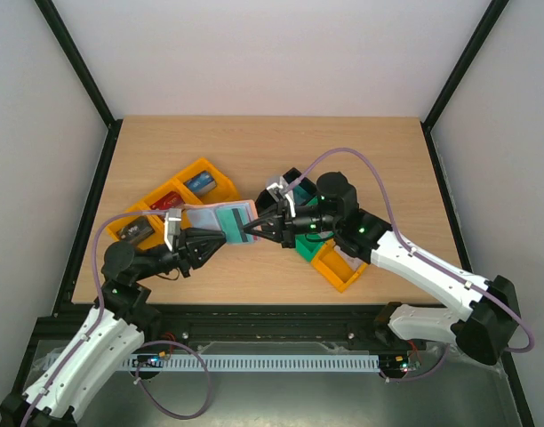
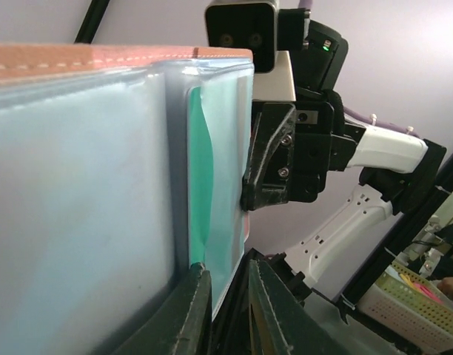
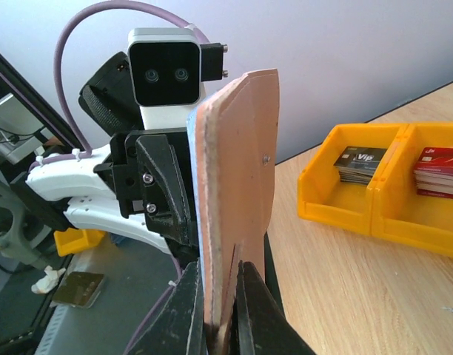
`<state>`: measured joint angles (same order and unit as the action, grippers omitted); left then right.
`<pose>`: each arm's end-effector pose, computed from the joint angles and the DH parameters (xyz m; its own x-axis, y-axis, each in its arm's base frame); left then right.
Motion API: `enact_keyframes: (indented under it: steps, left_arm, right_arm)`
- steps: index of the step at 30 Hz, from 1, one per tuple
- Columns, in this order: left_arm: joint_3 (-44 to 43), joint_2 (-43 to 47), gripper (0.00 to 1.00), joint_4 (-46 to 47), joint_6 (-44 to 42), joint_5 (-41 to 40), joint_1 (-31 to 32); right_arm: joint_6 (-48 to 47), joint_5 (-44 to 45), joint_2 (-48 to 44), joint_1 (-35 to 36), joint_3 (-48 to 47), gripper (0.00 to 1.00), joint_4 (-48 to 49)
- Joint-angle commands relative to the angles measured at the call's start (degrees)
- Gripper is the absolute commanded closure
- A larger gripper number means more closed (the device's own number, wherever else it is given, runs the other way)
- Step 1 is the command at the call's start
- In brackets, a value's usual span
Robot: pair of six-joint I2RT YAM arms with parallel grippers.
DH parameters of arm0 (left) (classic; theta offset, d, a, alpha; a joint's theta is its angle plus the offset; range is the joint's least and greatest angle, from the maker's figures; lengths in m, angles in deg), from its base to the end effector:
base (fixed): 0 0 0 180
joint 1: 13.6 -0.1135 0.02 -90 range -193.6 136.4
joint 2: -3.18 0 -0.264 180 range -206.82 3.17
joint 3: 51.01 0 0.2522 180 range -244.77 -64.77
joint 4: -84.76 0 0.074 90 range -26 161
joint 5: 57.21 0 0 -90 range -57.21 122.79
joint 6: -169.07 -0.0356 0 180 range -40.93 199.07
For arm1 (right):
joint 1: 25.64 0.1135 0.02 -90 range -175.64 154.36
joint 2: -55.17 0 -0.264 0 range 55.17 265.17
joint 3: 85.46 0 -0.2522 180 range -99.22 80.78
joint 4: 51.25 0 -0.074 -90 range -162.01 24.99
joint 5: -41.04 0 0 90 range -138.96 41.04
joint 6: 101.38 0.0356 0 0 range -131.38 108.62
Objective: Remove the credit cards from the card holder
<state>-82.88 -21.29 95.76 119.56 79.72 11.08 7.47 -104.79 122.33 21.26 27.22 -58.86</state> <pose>0.1010 -0.0750 0.2864 -0.3760 -0.3152 -0.8714 0.8821 0.1662 -0.4408 0.1581 0.2121 0.3453 -0.3975 -0.1591 -0.9037 -0.8900 -0.1731 0.4219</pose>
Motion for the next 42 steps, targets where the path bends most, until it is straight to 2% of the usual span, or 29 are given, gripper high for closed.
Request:
enact_keyframes:
  steps: [1,10,15,18,25,28,30,32,36,42]
  left_arm:
    - [-1.11,0.21,0.81,-2.5,-0.2,-2.46,-1.61]
    - [-2.44,-0.27,0.81,-6.3,-2.06,-5.37,-2.52]
    - [-1.66,-1.72,0.79,1.69,-1.08,-1.11,-2.03]
    - [-2.05,-3.02,0.8,2.71,-1.23,-1.33,-0.66]
    - [-2.8,-3.66,0.82,2.65,-1.46,1.49,1.21]
    - [-1.94,-4.08,0.95,5.14,-0.74,1.15,1.58]
    - [-1.72,-4.21,0.98,6.86,0.08,1.18,1.68]
    - [-2.17,-3.79,0.98,7.11,0.0,1.71,1.68]
    - [-2.98,-1.19,0.98,2.86,-0.56,-0.16,1.2]
    - [-2.13,0.99,0.98,2.07,-1.22,-2.44,-0.6]
  right_arm:
    - [-1.17,-2.77,-2.05,0.5,-2.76,0.98,0.8]
    - [-1.38,-3.89,-3.6,0.51,-2.56,0.98,-0.04]
    - [-0.45,-3.83,-3.56,0.48,-2.43,0.98,0.86]
    - [1.65,-3.89,-2.52,0.52,-1.61,0.98,4.24]
    - [1.33,-3.29,-1.52,0.53,-1.95,0.98,5.04]
    - [2.28,-3.95,-0.71,0.49,-1.69,0.98,6.42]
    - [3.11,-4.34,-0.14,0.48,-1.65,0.98,7.0]
    - [3.34,-4.46,-0.64,0.48,-1.41,0.95,7.38]
    - [1.63,-1.34,-3.72,0.55,-0.28,0.83,5.52]
    - [-1.23,-1.43,-3.62,-0.17,-2.23,0.79,-2.33]
